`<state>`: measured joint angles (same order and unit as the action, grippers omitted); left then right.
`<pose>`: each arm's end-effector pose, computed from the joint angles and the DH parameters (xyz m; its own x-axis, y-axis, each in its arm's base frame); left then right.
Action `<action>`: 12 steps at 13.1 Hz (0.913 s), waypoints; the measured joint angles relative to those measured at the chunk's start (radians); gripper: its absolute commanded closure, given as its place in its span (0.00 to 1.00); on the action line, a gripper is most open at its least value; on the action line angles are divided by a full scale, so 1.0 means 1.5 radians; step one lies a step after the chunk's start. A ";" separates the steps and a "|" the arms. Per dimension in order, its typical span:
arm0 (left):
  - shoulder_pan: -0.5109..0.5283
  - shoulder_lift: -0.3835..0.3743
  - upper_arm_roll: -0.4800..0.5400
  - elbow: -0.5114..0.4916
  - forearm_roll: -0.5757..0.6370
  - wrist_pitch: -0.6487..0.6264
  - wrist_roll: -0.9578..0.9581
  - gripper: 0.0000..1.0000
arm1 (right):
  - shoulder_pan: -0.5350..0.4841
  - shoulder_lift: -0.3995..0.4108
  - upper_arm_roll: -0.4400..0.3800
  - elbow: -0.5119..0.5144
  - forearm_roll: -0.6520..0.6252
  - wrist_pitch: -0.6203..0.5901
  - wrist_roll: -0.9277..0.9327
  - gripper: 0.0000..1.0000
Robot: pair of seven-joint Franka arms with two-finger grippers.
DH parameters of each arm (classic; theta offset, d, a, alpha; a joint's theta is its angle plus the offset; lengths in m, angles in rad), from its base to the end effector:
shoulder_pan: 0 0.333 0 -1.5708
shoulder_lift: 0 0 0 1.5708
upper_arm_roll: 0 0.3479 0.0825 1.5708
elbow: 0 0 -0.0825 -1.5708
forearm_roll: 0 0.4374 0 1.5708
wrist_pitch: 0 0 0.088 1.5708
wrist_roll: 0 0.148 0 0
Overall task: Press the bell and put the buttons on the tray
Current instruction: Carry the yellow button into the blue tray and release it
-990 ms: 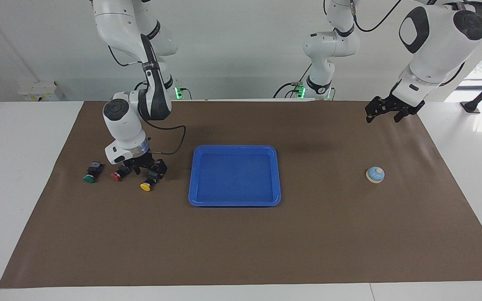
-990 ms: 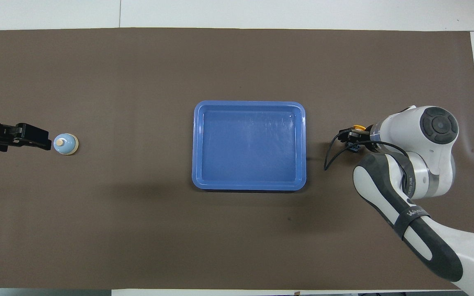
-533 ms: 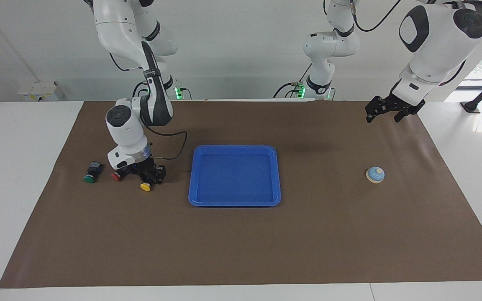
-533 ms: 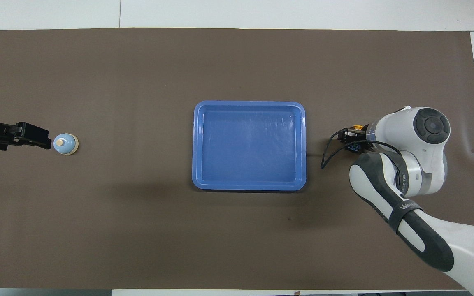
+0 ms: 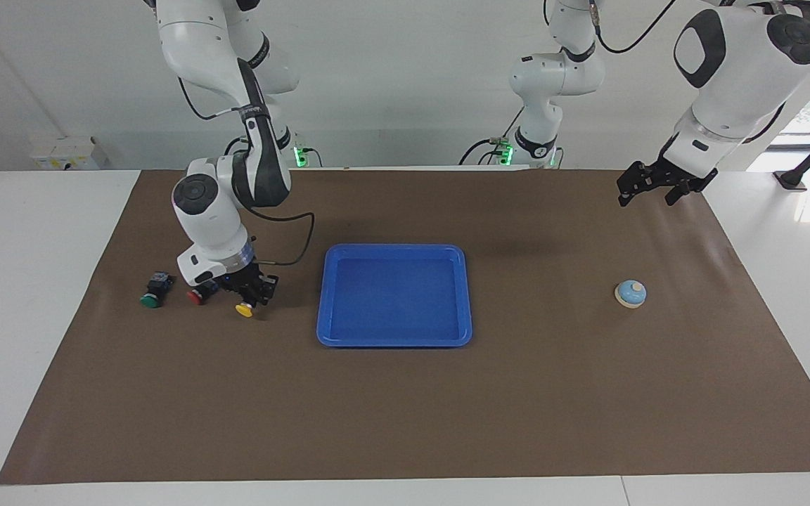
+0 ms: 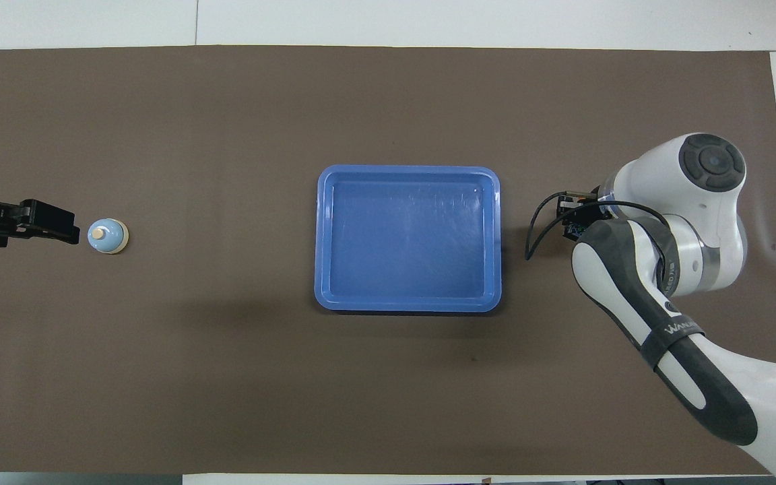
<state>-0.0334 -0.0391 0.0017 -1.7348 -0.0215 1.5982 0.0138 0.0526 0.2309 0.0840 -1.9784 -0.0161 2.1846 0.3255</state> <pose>0.5859 -0.0217 0.5554 0.9943 -0.0448 -0.0970 -0.0427 -0.9988 0.0227 0.6389 0.0857 0.3087 0.9833 -0.1804 -0.0245 -0.1804 -0.9836 0.0017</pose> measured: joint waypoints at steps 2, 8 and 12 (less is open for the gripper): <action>0.000 0.000 0.000 0.000 0.000 0.000 0.000 0.00 | 0.046 0.000 0.001 0.065 0.001 -0.073 0.004 1.00; 0.000 0.000 0.000 0.000 0.000 0.000 0.000 0.00 | 0.180 0.024 0.003 0.097 0.003 -0.092 0.029 1.00; 0.000 0.000 0.000 0.000 0.000 0.000 0.000 0.00 | 0.200 0.073 0.003 0.091 0.003 -0.034 0.029 1.00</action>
<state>-0.0334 -0.0391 0.0017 -1.7347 -0.0215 1.5982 0.0138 0.3519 0.3401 0.0882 -1.8425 -0.0116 2.1338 0.3683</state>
